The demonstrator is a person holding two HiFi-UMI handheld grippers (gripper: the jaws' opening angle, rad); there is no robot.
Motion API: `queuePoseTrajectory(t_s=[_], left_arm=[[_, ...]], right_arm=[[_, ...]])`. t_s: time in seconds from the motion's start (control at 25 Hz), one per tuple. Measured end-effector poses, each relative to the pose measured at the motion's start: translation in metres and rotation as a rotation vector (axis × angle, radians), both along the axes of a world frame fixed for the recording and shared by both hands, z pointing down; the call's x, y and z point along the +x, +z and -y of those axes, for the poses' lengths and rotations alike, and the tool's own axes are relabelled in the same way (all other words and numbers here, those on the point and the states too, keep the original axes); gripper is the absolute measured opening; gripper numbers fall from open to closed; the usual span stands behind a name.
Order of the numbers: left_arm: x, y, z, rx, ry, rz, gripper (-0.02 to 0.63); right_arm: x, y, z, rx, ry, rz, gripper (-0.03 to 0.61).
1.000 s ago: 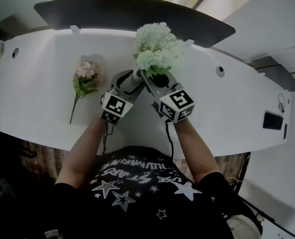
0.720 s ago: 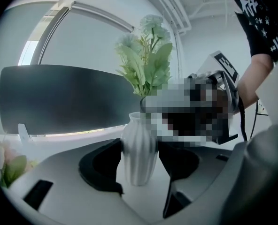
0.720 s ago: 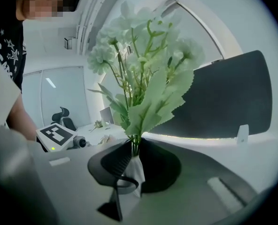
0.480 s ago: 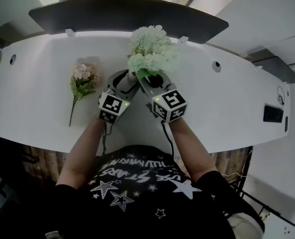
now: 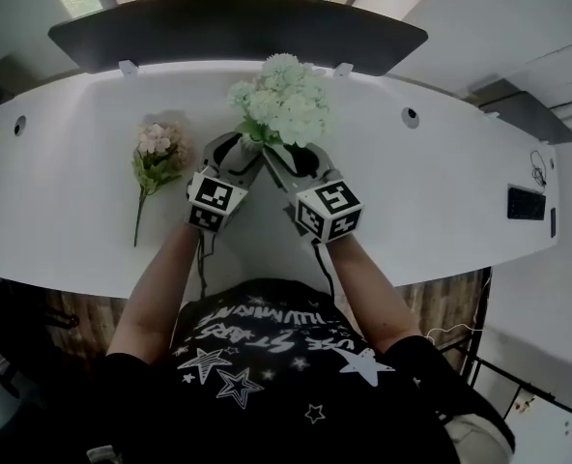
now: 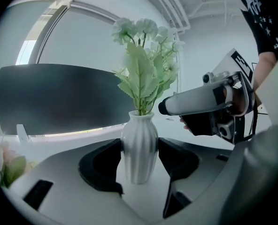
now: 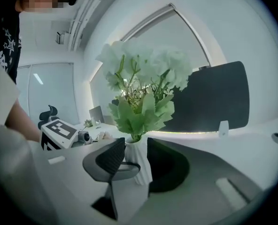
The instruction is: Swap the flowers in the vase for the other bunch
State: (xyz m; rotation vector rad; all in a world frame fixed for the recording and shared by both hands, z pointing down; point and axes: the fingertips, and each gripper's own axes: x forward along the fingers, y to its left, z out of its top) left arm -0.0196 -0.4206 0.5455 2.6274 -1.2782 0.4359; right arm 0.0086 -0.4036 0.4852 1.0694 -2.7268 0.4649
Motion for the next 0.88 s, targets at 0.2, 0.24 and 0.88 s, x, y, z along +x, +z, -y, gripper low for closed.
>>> queuePoseTrajectory(t_s=[0.2, 0.24, 0.88], left_arm=[[-0.005, 0.0, -0.003, -0.02, 0.004, -0.023, 0.258], [-0.007, -0.002, -0.004, -0.021, -0.001, -0.036, 0.258], [-0.03, -0.04, -0.059, -0.057, 0.075, -0.181, 0.209]], right_arm=[[0.012, -0.002, -0.011, -0.005, 0.047, 0.001, 0.144], [0.014, -0.002, -0.012, -0.006, 0.057, -0.001, 0.144], [0.019, -0.015, -0.041, 0.019, 0.204, 0.008, 0.01]])
